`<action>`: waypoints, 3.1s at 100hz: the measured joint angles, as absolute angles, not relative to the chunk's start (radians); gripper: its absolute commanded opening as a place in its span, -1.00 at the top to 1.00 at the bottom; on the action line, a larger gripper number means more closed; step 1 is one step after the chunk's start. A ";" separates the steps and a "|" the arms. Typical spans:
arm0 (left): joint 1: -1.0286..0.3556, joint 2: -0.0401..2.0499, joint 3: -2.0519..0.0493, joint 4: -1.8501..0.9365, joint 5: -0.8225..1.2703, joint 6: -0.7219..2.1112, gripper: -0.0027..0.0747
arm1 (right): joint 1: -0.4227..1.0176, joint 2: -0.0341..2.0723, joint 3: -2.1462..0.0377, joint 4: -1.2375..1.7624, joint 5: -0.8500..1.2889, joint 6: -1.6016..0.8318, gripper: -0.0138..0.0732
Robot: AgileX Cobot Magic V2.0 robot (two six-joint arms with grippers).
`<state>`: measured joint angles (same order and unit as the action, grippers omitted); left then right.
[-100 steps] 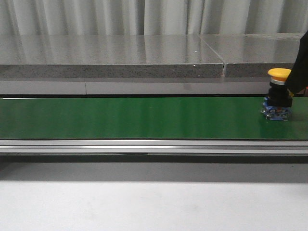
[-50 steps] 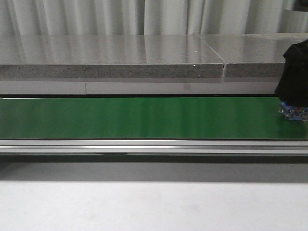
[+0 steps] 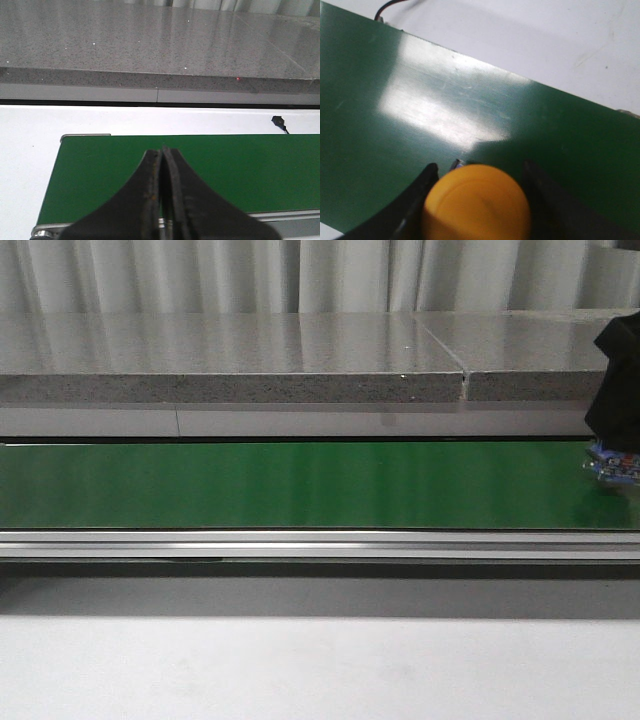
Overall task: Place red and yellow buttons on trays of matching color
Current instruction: 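Lower the right gripper onto the yellow button on the belt, grasp, then carry the yellow button into the yellow tray and release it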
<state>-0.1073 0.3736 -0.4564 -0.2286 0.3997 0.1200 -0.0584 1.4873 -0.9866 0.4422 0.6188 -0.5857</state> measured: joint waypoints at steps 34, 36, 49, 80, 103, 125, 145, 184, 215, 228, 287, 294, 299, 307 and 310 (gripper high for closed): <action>-0.107 0.374 -0.456 -0.229 0.400 0.120 0.98 | -0.221 1.311 -0.987 0.206 0.750 -0.322 0.20; -0.107 0.374 -0.456 -0.229 0.400 0.120 0.98 | -0.235 1.303 -0.987 0.193 0.758 -0.310 0.20; -0.107 0.374 -0.456 -0.229 0.400 0.120 0.98 | -0.326 1.241 -0.987 0.104 0.789 -0.205 0.20; -0.107 0.374 -0.456 -0.229 0.400 0.120 0.98 | -0.601 1.207 -0.987 0.027 0.800 -0.026 0.20; -0.107 0.374 -0.456 -0.229 0.400 0.120 0.98 | -0.685 1.211 -0.985 0.021 0.759 0.009 0.20; -0.107 0.374 -0.456 -0.229 0.400 0.120 0.98 | -0.699 1.295 -0.978 0.012 0.740 0.015 0.20; -0.107 0.374 -0.456 -0.229 0.400 0.120 0.98 | -0.706 1.349 -0.974 -0.042 0.719 0.065 0.20; -0.107 0.374 -0.456 -0.229 0.400 0.120 0.98 | -0.756 1.400 -0.879 -0.087 0.591 0.137 0.20; -0.107 0.374 -0.456 -0.229 0.400 0.120 0.98 | -0.756 1.472 -0.865 -0.097 0.519 0.142 0.20; -0.107 0.374 -0.456 -0.229 0.400 0.120 0.98 | -0.756 1.515 -0.865 -0.099 0.513 0.142 0.20; -0.107 0.374 -0.456 -0.229 0.400 0.120 0.98 | -0.760 1.593 -0.847 -0.129 0.461 0.142 0.20; -0.107 0.374 -0.456 -0.229 0.400 0.120 0.98 | -0.768 1.593 -0.847 -0.129 0.456 0.142 0.20; -0.107 0.374 -0.456 -0.229 0.400 0.120 0.98 | -0.778 1.593 -0.847 -0.129 0.454 0.142 0.20; -0.107 0.374 -0.456 -0.229 0.400 0.120 0.98 | -0.790 1.595 -0.847 -0.129 0.454 0.142 0.20; -0.107 0.374 -0.456 -0.229 0.400 0.120 0.98 | -0.794 1.596 -0.847 -0.130 0.454 0.142 0.20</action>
